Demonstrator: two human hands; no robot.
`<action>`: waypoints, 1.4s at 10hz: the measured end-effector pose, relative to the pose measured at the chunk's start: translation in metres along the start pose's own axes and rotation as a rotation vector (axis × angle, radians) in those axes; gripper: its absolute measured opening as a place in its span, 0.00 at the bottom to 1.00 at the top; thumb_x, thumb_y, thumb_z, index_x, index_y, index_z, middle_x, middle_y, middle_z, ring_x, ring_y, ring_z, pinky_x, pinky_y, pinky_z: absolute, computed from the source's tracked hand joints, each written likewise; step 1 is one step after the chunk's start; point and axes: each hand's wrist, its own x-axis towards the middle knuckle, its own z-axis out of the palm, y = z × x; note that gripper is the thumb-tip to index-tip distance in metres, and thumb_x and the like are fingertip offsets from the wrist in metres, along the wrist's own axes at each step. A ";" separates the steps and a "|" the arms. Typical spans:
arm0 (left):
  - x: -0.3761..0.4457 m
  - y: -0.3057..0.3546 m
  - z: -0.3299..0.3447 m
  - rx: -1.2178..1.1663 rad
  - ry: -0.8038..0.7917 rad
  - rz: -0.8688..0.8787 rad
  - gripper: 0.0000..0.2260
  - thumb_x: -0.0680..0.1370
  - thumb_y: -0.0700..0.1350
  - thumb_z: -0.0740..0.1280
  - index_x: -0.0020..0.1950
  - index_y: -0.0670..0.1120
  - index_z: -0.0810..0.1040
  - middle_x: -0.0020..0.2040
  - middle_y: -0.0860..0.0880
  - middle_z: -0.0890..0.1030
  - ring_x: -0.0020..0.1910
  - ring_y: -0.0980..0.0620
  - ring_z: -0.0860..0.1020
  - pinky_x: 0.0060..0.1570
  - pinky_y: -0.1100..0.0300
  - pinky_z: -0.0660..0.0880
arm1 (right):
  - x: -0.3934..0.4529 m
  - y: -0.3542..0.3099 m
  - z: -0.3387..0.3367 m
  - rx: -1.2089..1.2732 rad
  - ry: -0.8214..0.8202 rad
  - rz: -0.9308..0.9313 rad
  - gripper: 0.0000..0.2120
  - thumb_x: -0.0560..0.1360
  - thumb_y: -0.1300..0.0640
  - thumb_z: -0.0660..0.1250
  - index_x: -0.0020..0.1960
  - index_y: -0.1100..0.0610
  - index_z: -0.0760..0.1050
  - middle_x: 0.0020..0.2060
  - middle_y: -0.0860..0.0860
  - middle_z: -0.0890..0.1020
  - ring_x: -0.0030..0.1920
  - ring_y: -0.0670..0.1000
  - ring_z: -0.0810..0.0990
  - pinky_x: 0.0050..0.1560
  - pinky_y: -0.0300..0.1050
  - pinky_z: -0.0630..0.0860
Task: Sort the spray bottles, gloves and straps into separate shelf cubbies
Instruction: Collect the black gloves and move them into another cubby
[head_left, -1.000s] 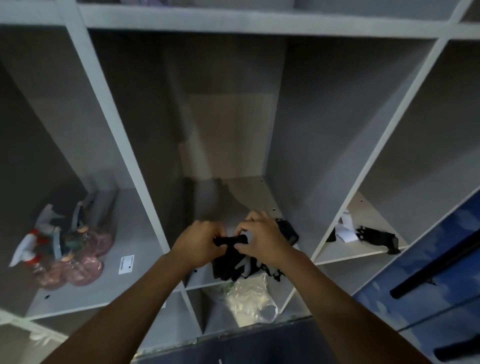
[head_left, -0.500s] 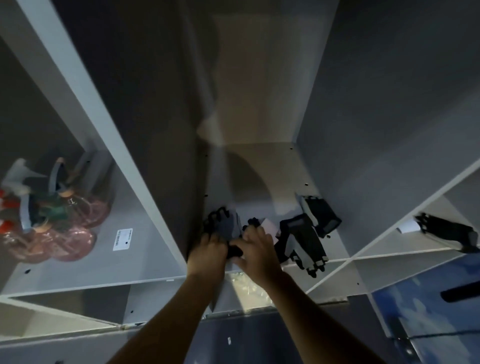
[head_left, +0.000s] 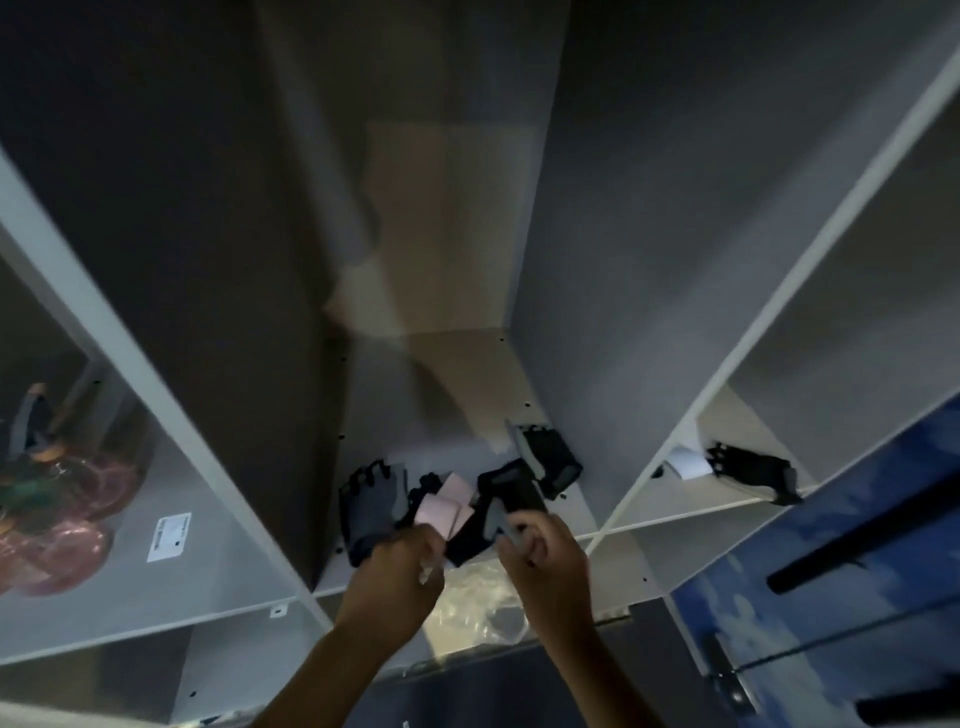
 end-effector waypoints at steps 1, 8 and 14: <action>-0.017 0.040 0.011 -0.221 -0.113 -0.005 0.10 0.76 0.43 0.68 0.43 0.58 0.76 0.38 0.56 0.80 0.37 0.61 0.78 0.40 0.74 0.71 | -0.020 -0.002 -0.066 0.150 0.089 0.210 0.02 0.70 0.52 0.72 0.42 0.47 0.81 0.32 0.45 0.81 0.34 0.43 0.78 0.40 0.37 0.75; -0.060 0.080 0.035 -0.428 0.098 -0.285 0.09 0.77 0.41 0.69 0.39 0.51 0.83 0.36 0.53 0.85 0.37 0.61 0.81 0.36 0.74 0.71 | -0.037 0.022 -0.124 0.090 -0.136 0.267 0.07 0.70 0.63 0.76 0.41 0.52 0.80 0.30 0.54 0.78 0.30 0.42 0.75 0.34 0.35 0.72; 0.016 0.165 0.095 -0.505 -0.472 -0.102 0.10 0.77 0.54 0.68 0.53 0.50 0.81 0.47 0.50 0.86 0.52 0.42 0.82 0.45 0.65 0.79 | 0.096 0.154 -0.270 -0.292 0.211 0.418 0.12 0.74 0.51 0.72 0.56 0.50 0.77 0.45 0.49 0.83 0.45 0.50 0.82 0.47 0.47 0.79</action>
